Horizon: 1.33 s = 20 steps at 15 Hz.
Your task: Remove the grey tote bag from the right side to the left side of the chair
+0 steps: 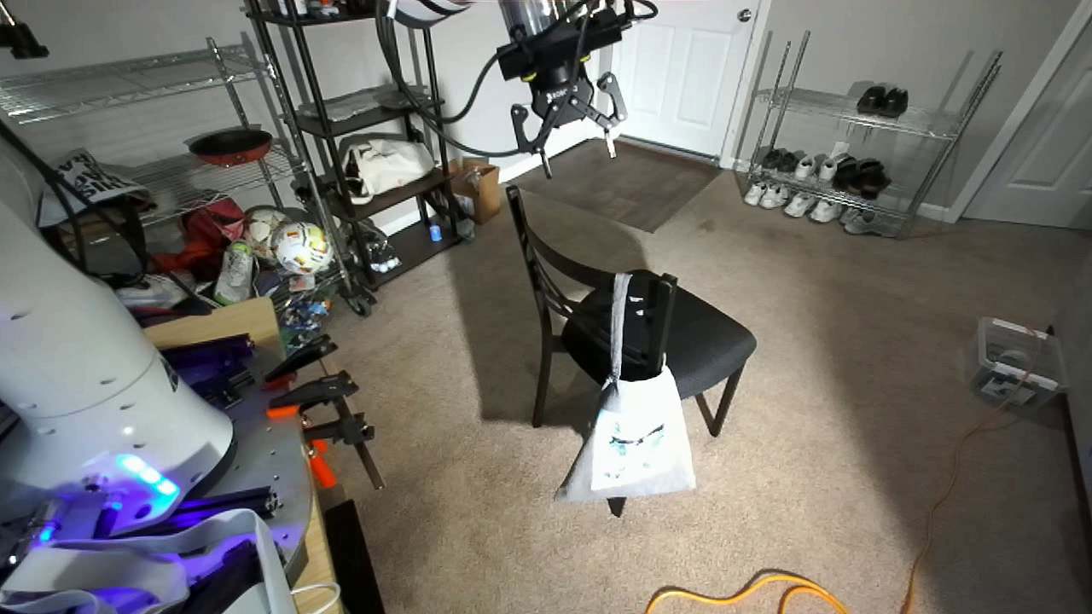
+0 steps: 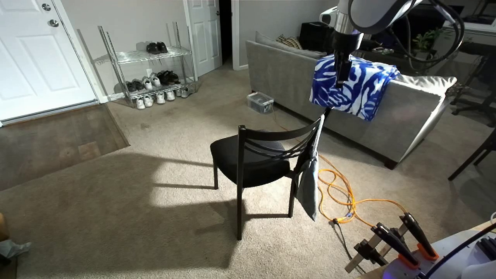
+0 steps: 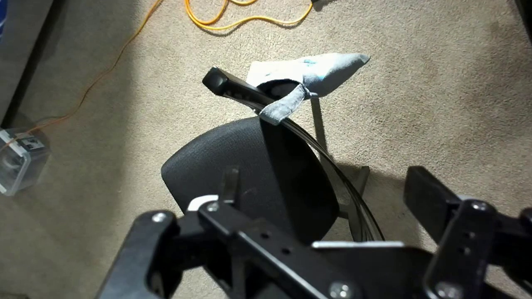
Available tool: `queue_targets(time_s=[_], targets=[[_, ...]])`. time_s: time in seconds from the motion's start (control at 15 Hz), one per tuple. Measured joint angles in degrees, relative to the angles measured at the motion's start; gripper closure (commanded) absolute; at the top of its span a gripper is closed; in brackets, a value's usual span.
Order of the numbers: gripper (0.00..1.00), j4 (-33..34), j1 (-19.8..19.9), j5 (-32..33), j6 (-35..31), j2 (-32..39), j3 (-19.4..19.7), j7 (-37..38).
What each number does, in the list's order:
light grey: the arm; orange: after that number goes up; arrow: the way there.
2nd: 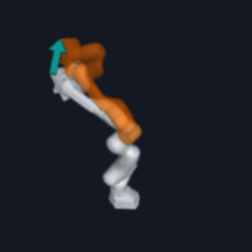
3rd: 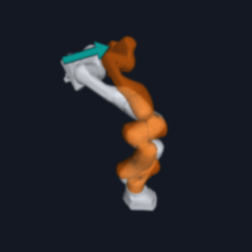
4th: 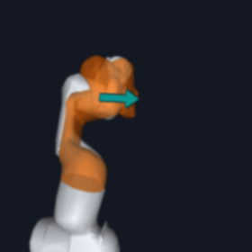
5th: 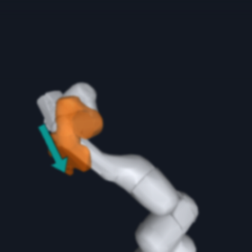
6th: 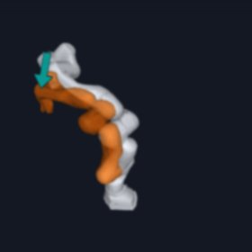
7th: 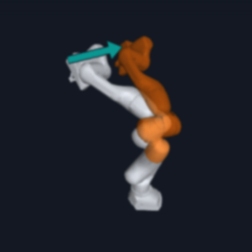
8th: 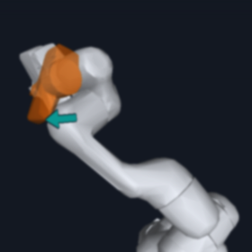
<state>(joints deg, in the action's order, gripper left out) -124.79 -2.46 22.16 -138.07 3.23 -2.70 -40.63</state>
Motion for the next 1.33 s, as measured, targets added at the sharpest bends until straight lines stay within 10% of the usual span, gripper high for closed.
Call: queue_targets(time_s=[0.73, 1.33], targets=[[0.0, -0.79, -0.07, 3.07, -1.13, 0.2, -0.04, 0.48], [0.0, -8.64, 0.17, 32.85, -9.58, 1.11, 2.34, 10.23]])
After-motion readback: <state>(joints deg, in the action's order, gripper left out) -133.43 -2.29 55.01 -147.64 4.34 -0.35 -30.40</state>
